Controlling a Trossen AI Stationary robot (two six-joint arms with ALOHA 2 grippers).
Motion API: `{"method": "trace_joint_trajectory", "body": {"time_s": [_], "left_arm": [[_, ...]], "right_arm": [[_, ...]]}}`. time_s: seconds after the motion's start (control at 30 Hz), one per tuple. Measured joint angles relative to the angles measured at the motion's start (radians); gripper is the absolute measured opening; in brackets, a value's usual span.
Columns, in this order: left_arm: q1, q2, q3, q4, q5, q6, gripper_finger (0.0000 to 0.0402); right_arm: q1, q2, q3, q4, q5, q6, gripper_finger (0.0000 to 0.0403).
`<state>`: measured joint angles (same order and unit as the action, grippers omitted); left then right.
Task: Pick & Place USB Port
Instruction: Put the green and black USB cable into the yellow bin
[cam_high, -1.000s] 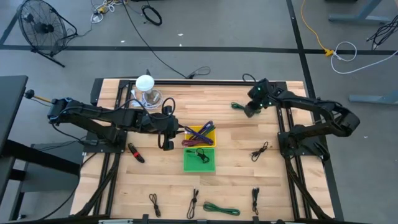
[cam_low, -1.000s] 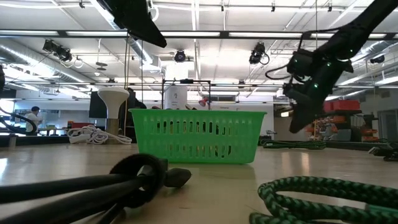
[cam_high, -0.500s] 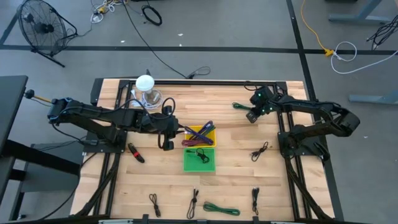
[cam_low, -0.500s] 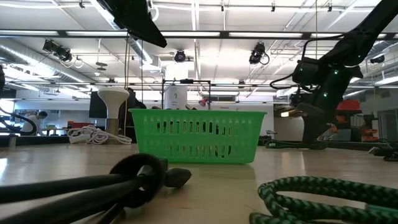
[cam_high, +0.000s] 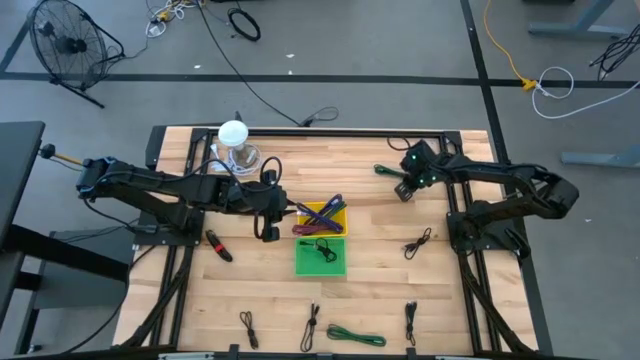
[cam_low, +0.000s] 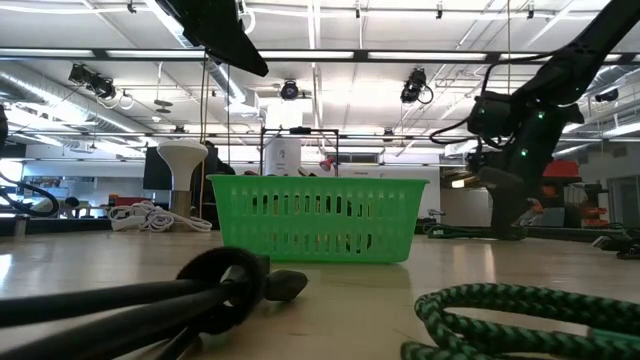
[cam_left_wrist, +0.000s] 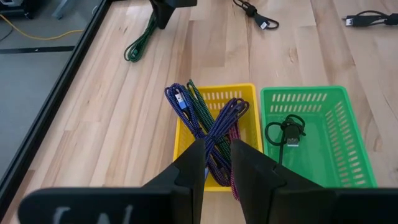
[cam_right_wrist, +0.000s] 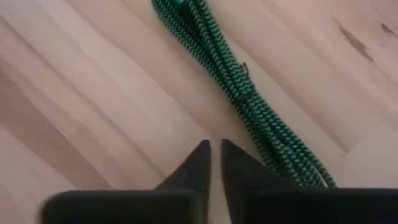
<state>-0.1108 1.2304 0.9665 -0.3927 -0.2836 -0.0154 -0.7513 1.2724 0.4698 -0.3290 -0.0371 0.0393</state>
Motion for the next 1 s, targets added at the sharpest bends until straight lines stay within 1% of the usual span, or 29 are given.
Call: {"method": "trace_joint_trajectory", "body": {"time_s": [0.07,0.2,0.3,0.37,0.63,0.83,1.0], "left_arm": [[0.000,0.000,0.000,0.000,0.000,0.000,0.0083],[0.000,0.000,0.000,0.000,0.000,0.000,0.0083],[0.000,0.000,0.000,0.005,0.000,0.000,0.0083],[0.000,0.000,0.000,0.016,0.000,0.001,0.0083],[0.000,0.000,0.000,0.029,-0.009,0.009,0.0083],[0.000,0.000,0.000,0.029,-0.010,0.010,0.0083],[0.000,0.000,0.000,0.029,-0.011,0.011,0.0083]], "right_arm": [[0.015,0.000,0.000,0.003,-0.012,-0.010,0.0007],[0.031,0.000,0.000,0.057,-0.079,-0.002,0.0031],[0.034,0.000,0.000,0.097,-0.086,-0.006,0.0045],[0.033,0.000,0.000,0.112,-0.067,-0.008,0.0050],[0.033,0.000,0.000,0.116,0.070,-0.011,0.0077],[0.033,0.000,0.000,0.119,0.079,-0.011,0.0131],[0.034,0.000,0.000,0.094,0.154,0.001,0.0184]]}}
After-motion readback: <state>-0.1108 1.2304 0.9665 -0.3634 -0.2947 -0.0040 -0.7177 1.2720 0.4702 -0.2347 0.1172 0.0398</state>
